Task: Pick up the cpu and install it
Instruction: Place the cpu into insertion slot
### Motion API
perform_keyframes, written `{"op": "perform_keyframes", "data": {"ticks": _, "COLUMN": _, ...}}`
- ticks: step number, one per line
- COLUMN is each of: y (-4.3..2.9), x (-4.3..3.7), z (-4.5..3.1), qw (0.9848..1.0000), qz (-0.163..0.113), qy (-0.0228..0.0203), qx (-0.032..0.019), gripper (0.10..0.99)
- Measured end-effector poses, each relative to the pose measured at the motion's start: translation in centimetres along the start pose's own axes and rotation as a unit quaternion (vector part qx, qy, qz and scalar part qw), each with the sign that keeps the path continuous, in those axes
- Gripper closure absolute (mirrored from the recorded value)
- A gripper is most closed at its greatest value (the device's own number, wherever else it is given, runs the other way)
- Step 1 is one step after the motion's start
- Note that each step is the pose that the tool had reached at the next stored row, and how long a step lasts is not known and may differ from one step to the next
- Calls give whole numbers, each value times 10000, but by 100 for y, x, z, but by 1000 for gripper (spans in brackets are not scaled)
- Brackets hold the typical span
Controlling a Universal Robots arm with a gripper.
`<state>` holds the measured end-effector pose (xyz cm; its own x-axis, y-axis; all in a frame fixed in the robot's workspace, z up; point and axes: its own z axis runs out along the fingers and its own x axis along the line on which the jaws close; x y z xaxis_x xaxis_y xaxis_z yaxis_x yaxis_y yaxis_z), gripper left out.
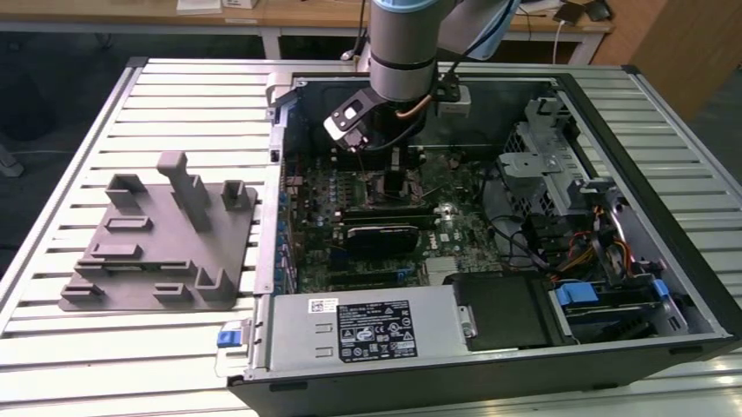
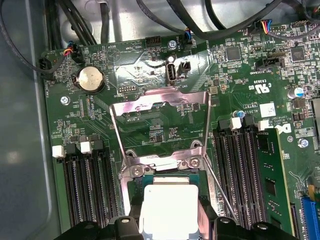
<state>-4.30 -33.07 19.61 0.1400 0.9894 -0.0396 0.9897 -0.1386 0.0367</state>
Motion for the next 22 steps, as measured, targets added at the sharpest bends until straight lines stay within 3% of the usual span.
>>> {"op": "perform_keyframes", "data": {"ticks": 9, "y": 2, "x": -1, "z": -42, "qw": 10000, "qz": -22, "qy": 3, "qx": -2, "gripper": 569}}
{"op": "perform_keyframes", "data": {"ticks": 12, "y": 2, "x": -1, "z": -42, "qw": 9997, "qz": -236, "qy": 9, "qx": -10, "gripper": 569}}
{"op": "perform_keyframes", "data": {"ticks": 19, "y": -1, "x": -2, "z": -36, "qw": 9963, "qz": -858, "qy": 31, "qx": -34, "gripper": 569}}
{"op": "perform_keyframes", "data": {"ticks": 22, "y": -30, "x": -6, "z": -35, "qw": 9952, "qz": -982, "qy": 34, "qx": -39, "gripper": 569}}
